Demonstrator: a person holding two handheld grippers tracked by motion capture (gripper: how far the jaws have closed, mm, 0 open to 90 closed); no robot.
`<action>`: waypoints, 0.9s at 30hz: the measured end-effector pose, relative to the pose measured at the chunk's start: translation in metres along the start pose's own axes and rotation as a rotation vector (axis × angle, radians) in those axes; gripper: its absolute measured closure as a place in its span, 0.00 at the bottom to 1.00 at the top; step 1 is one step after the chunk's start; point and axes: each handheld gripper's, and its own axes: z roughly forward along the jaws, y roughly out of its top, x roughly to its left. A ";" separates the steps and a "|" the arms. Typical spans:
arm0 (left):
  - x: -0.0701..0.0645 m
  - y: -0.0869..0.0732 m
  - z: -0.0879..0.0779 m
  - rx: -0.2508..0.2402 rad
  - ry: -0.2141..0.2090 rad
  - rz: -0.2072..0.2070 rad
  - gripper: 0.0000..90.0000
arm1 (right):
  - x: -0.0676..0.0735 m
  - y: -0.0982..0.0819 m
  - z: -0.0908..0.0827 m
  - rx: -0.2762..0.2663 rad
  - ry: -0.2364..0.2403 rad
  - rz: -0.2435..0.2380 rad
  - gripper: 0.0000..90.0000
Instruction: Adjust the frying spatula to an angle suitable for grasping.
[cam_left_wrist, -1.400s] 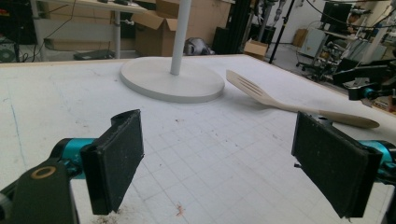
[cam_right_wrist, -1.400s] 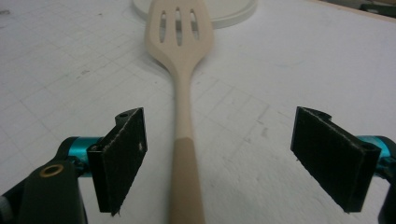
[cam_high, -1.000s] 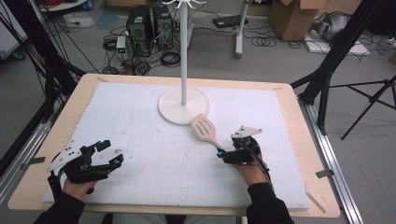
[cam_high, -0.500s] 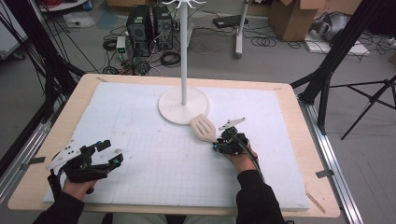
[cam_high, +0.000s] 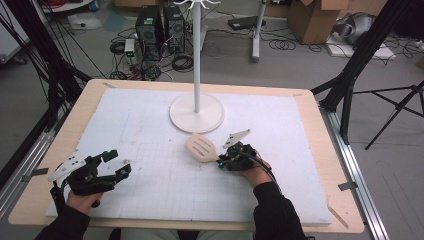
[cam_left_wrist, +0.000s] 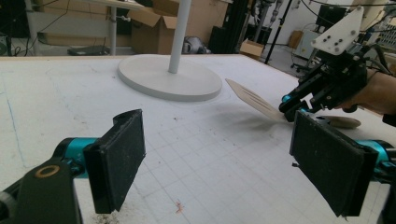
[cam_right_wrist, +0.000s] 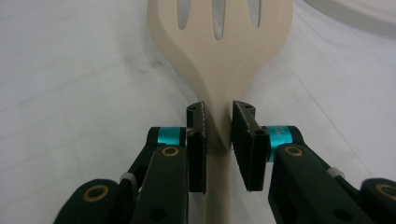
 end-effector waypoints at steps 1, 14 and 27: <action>0.000 0.000 0.000 -0.002 0.001 -0.002 0.20 | 0.007 0.007 0.001 -0.008 0.031 -0.050 0.84; 0.003 0.001 -0.004 -0.014 0.013 -0.001 0.21 | 0.048 0.046 0.024 0.019 0.223 -0.283 0.84; 0.003 0.001 -0.004 -0.008 0.005 0.002 0.22 | 0.074 0.058 0.044 0.114 0.351 -0.384 0.83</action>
